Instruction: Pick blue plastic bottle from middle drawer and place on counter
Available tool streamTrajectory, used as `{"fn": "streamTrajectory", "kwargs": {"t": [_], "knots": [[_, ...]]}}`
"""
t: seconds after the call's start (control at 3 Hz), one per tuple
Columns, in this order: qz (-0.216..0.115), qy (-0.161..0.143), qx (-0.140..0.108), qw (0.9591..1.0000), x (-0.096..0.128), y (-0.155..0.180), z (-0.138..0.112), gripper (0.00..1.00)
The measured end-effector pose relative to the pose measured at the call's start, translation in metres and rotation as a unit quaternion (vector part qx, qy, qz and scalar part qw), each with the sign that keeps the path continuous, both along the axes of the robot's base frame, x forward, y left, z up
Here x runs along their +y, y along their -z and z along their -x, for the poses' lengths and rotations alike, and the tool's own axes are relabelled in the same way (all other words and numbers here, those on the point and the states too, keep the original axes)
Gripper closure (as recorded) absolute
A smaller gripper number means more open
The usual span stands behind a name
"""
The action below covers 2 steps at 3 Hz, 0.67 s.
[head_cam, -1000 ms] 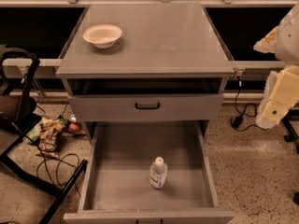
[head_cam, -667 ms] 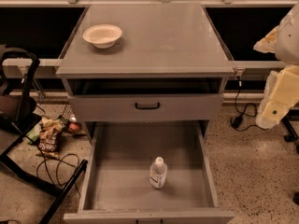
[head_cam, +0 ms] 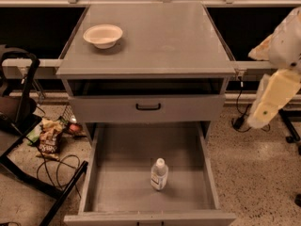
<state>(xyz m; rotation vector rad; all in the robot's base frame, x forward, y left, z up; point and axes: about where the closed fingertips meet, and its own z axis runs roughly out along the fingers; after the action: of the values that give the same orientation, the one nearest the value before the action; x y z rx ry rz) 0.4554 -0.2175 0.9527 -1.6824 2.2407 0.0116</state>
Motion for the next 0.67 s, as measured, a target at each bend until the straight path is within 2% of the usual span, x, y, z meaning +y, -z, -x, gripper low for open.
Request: {"fn": "streamTrajectory", "kwargs": {"t": [0.33, 0.67], "knots": [[-0.125, -0.004, 0.015, 0.9920, 0.013, 0.089, -0.009, 0.00], [-0.216, 0.000, -0.001, 0.9763, 0.023, 0.156, -0.006, 0.00]]}}
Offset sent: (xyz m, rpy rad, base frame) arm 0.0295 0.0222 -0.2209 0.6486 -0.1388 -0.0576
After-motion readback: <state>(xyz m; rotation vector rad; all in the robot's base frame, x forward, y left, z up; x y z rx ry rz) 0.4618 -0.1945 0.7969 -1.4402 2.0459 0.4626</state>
